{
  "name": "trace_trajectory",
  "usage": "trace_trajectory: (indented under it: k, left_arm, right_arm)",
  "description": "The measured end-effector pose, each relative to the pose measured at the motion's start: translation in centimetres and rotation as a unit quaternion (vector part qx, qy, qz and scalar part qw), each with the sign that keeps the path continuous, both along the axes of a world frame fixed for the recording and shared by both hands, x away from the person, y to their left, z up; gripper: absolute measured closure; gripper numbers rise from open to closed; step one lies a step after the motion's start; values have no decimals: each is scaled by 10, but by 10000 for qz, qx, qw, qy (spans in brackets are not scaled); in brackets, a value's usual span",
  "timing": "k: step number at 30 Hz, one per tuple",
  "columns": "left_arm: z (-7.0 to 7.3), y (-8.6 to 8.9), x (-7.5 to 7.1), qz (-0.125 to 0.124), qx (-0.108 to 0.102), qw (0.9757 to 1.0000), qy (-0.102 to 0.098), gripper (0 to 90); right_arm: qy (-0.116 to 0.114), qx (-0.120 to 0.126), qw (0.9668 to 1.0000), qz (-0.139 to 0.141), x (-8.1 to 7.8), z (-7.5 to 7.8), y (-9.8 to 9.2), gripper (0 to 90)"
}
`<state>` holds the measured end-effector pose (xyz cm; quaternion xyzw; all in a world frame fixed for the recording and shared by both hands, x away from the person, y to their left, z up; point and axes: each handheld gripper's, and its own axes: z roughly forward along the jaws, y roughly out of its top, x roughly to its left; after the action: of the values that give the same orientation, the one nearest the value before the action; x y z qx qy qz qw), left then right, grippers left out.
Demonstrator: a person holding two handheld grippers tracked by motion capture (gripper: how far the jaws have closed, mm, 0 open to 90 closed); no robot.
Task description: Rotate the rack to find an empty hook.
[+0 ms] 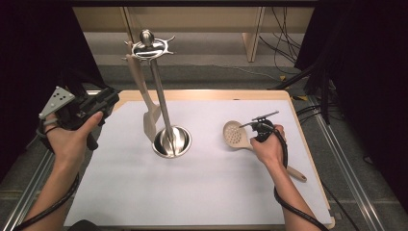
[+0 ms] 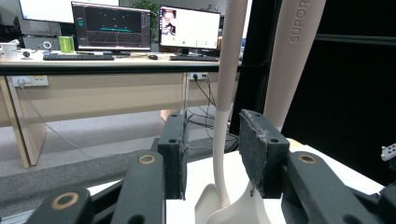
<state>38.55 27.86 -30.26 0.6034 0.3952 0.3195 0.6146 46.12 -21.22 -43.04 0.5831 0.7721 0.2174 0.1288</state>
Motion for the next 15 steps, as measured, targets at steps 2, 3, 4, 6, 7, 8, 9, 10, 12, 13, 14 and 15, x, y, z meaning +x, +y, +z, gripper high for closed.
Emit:
trace_trajectory:
  k: [2, 3, 4, 6, 7, 8, 9, 10, 12, 13, 14, 15]
  left_arm:
    - [0, 0, 0, -5, 1, 10000, 1, 619]
    - [0, -1, 0, -10, 1, 10000, -4, 619]
    - [0, -1, 0, -12, 13, 10000, -16, 619]
    - [-1, -1, 0, -20, 16, 10000, -8, 619]
    - [-1, -1, 0, -19, 18, 10000, -3, 619]
    - [-1, -1, 0, -19, 14, 10000, -3, 620]
    - [-1, -1, 1, -17, 18, 10000, -2, 620]
    - [-2, -1, 1, -15, 25, 10000, 3, 620]
    - [-2, -1, 1, -12, 15, 10000, 21, 620]
    - [-2, -2, 0, -19, 31, 10000, 14, 620]
    - [-2, -2, 0, -27, 43, 10000, 7, 620]
    - [-2, -2, 0, -26, 27, 10000, 15, 620]
  right_arm:
    - [9, 72, 9999, -126, 3, -1, 1, 900]
    - [-124, -52, 9999, 34, 6, -3, -1, 900]
    - [-30, 18, 10000, -7, 8, -4, -1, 900]
    - [65, 75, 9999, -94, 10, -2, 0, 900]
    - [37, 95, 9999, -98, 11, -3, 1, 900]
    - [-59, 66, 10000, 27, 14, -4, -1, 900]
    - [45, 30, 9999, -98, 14, -3, 1, 900]
    - [40, 116, 9999, -44, 15, -4, 1, 900]
    - [33, 61, 9999, -73, 17, -5, 3, 900]
    - [100, 77, 9998, -158, 17, -4, 4, 900]
    - [70, -23, 10000, -65, 18, -6, 2, 900]
    - [72, 67, 9999, -104, 19, -8, 2, 900]
